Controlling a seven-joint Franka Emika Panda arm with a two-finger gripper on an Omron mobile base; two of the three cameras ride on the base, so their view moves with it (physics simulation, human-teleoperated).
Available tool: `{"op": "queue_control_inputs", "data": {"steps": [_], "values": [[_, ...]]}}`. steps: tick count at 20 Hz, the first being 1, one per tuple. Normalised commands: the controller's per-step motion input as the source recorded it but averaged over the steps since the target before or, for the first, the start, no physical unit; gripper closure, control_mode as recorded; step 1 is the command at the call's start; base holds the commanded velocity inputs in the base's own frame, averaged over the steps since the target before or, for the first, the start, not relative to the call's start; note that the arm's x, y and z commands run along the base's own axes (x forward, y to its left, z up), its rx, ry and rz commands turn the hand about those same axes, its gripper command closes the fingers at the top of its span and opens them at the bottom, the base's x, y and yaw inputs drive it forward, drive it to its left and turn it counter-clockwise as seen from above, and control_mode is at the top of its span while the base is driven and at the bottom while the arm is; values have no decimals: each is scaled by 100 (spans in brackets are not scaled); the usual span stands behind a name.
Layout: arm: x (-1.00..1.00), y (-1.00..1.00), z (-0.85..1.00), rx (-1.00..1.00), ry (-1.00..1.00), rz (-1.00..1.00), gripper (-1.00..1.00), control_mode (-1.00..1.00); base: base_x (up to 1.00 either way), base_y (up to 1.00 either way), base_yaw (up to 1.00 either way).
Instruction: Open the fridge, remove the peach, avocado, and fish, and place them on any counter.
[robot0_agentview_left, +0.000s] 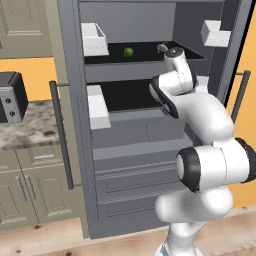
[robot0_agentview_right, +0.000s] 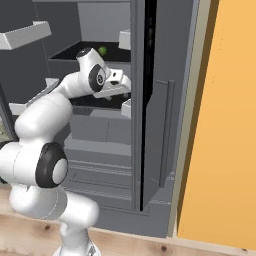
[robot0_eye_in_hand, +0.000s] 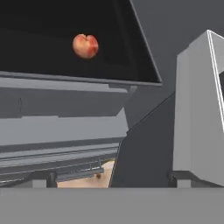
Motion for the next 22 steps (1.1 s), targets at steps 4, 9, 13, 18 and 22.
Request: {"op": "queue_control_inputs", "data": {"steps": [4,9,13,18,22], "values": [[13,-57,-54,0,20,-11,-100,-100,0,0,0],[-70,-96,-40,-1,1,-10,-100,-100,0,0,0],[-100,-100,-24,-7,-2,-14,-100,-100,0,0,0],[-66,-19,-3,-4,-5,-1,-100,-100,0,0,0],[-12,100,19,22,1,22,-100,-100,0,0,0]]}}
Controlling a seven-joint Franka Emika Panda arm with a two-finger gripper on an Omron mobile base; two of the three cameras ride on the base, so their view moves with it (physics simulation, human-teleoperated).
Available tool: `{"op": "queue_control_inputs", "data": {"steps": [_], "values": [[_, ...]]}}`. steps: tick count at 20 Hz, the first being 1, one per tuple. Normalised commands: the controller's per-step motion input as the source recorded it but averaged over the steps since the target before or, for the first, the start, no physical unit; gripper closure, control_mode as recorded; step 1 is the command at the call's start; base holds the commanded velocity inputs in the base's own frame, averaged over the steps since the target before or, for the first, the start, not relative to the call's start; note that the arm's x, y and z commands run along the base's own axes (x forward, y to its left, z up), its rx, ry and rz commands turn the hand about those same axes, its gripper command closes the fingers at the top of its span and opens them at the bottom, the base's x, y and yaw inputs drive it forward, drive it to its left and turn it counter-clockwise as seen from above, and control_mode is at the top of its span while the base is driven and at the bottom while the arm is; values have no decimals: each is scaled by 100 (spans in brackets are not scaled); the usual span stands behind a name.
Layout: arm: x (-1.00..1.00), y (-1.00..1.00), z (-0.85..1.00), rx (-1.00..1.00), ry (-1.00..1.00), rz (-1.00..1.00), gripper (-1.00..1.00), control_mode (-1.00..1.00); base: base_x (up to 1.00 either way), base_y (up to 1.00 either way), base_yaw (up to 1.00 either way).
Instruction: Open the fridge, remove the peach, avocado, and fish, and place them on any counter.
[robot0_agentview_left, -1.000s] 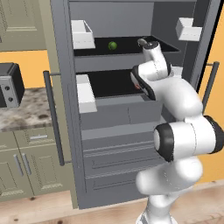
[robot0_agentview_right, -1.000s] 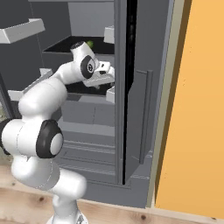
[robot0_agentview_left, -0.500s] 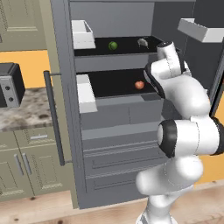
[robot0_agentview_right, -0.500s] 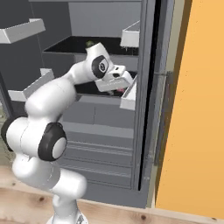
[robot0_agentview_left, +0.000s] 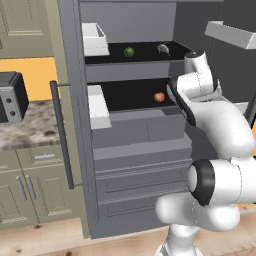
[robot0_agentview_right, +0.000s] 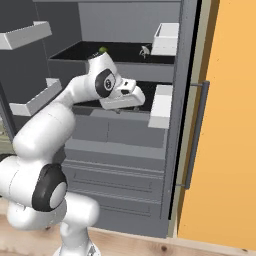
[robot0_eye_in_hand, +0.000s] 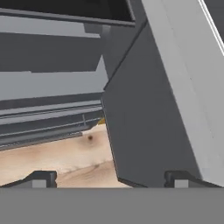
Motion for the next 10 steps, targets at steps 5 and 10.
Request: {"op": "queue_control_inputs", "data": {"steps": [5,10], "values": [[-15,99,9,28,0,19,-100,-100,0,0,0],[-66,52,-4,3,0,6,-100,-100,0,0,0]]}}
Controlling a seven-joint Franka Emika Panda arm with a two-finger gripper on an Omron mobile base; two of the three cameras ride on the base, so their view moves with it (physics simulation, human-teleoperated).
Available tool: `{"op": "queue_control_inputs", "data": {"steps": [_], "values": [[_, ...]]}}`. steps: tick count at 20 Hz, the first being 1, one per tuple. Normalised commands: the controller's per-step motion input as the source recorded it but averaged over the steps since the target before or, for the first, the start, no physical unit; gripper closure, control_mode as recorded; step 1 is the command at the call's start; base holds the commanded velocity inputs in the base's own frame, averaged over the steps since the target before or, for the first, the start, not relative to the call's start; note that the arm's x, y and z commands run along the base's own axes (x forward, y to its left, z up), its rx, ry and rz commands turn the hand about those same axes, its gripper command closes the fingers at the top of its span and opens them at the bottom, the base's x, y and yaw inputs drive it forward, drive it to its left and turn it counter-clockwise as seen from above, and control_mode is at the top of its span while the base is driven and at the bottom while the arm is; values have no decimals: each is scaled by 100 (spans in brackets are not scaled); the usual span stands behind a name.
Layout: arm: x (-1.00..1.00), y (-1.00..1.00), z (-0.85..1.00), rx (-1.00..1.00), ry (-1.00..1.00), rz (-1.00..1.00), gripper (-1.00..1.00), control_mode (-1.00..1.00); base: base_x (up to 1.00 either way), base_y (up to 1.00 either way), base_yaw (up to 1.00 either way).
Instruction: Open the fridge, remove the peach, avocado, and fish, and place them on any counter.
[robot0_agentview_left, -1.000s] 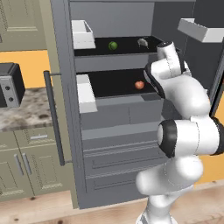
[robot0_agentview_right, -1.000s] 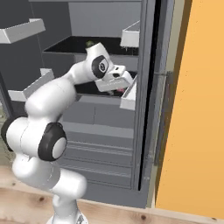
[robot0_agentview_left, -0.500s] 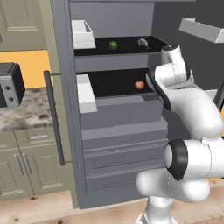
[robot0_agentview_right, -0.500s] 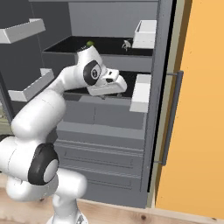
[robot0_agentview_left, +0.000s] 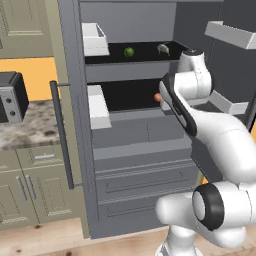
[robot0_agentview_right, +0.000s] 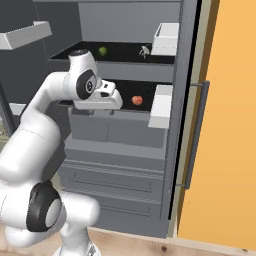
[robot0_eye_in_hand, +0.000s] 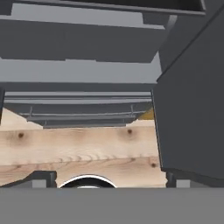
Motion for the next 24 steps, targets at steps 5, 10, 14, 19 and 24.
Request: {"op": "queue_control_inputs", "data": {"steps": [5,10,14,19,24], "values": [[-1,0,-3,0,0,0,-100,100,52,-9,0],[0,0,0,0,0,0,-100,100,100,-16,0],[0,0,0,0,0,0,-100,100,97,-10,0],[-58,-9,38,0,-33,0,-100,-100,4,-1,0],[-39,-23,75,0,-46,0,-100,-100,0,0,0]]}}
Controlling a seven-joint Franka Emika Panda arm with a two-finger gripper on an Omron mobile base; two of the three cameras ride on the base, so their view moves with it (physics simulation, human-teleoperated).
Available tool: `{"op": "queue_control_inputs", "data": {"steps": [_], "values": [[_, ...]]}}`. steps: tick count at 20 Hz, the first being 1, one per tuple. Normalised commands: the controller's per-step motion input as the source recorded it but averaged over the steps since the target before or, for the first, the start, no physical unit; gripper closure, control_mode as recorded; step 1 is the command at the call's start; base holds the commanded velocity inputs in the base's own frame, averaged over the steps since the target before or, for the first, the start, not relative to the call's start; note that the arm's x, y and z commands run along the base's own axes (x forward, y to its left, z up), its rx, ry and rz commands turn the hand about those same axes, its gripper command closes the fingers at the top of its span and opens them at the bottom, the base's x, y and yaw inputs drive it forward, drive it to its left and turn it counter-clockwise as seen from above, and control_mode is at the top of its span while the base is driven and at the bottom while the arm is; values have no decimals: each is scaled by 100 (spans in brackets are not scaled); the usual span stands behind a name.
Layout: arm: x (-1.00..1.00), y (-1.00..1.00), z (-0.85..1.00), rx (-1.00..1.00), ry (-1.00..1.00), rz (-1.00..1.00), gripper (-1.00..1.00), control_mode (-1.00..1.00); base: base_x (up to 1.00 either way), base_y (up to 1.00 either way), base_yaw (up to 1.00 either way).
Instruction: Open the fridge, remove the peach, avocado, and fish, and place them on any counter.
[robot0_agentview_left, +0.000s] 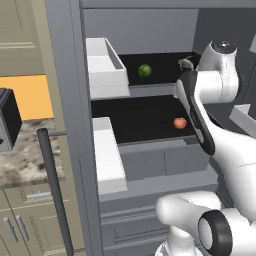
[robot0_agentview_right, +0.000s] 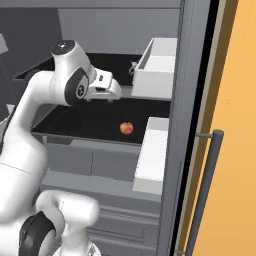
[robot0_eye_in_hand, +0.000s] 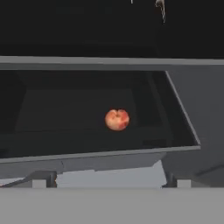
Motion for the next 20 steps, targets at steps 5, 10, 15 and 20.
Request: {"op": "queue_control_inputs", "data": {"steps": [5,10,15,20], "values": [[60,-41,57,0,-30,0,-100,-100,0,0,0],[78,-33,57,0,-30,0,-100,-100,0,0,0],[97,-25,23,0,-1,0,-100,-100,0,0,0],[95,-35,0,0,15,0,-100,-100,0,0,0]]}}
